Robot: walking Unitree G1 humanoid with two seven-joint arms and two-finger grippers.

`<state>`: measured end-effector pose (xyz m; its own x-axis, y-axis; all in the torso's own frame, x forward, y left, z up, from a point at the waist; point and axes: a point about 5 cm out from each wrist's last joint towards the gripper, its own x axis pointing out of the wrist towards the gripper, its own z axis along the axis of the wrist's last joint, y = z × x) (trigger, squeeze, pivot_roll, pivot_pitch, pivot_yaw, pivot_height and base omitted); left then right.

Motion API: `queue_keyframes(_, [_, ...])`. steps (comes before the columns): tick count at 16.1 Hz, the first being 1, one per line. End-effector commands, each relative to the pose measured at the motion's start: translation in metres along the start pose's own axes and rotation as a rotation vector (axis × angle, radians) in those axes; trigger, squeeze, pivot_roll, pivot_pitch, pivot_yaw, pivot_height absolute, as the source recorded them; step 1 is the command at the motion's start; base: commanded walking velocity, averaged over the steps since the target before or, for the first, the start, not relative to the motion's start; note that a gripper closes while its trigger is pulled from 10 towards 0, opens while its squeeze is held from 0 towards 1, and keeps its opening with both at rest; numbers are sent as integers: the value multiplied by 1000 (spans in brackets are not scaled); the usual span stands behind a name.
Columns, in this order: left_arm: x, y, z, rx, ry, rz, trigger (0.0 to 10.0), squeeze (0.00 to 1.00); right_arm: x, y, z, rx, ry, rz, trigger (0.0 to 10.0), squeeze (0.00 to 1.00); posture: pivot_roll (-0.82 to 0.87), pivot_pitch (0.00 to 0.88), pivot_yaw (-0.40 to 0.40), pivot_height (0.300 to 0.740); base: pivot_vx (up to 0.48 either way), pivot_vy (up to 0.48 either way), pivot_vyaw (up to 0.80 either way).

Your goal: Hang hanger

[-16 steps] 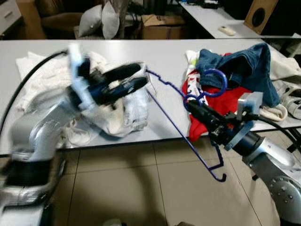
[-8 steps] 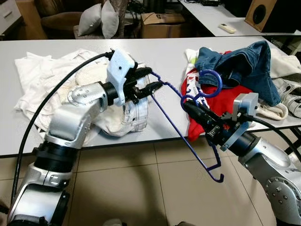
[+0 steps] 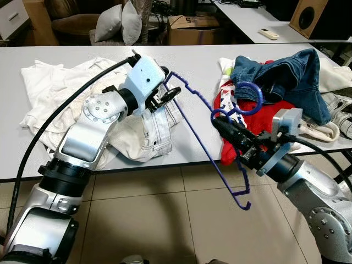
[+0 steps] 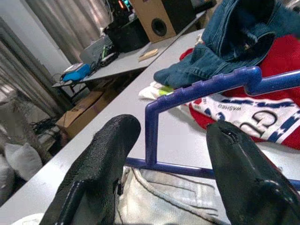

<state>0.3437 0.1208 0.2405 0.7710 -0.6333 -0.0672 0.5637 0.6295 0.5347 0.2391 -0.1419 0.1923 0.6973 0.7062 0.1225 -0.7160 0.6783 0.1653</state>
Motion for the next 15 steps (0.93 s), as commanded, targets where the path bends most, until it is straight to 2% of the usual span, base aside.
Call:
queue_keyframes(1, [-3,13,2,42,25,79,10000,0,-1,2,4,-25,-12,17,10000,0,-9,0,-4,723,0,0,0])
queue_keyframes(2, [-4,16,0,39,57,100,10000,0,-1,2,4,-26,-12,18,10000,0,-9,0,-4,723,0,0,0])
queue_keyframes(4, [-6,17,-8,-20,120,111,10000,0,-1,1,2,-30,-5,15,10000,0,-6,0,-1,723,0,0,0])
queue_keyframes(5, [-5,17,-10,-148,104,127,10000,0,-2,-2,-2,-49,34,-23,10000,0,-7,0,2,723,0,0,0])
queue_keyframes(6, [-3,17,-7,-239,70,140,10000,0,-6,-17,-6,-99,74,-147,10000,0,-10,0,8,723,0,0,0])
queue_keyframes(7, [-2,17,-7,-260,65,142,10000,0,-7,-22,-7,-113,78,-185,10000,0,-11,0,10,723,0,0,0])
queue_keyframes(8, [0,18,-6,-241,65,149,10000,0,-12,-32,-5,-140,92,-266,10000,0,-18,0,15,723,0,0,0])
queue_keyframes(10, [4,18,4,-241,-13,114,10000,0,-18,-38,-1,-149,101,-314,10000,0,-23,0,19,723,0,0,0])
queue_keyframes(11, [6,14,20,-368,-163,11,10000,0,-24,-40,1,-184,133,-308,10000,0,-30,0,20,723,0,0,0])
queue_keyframes(13, [5,21,23,-521,-217,-10,10000,0,-30,-40,4,-218,154,-292,10000,0,-32,0,17,723,0,0,0])
queue_keyframes(14, [8,28,17,-475,-164,28,10000,0,-33,-43,7,-232,155,-309,10000,0,-32,0,15,723,0,0,0])
queue_keyframes(15, [13,33,11,-358,-92,51,10000,0,-36,-46,11,-242,152,-333,10000,0,-27,0,6,723,0,0,0])
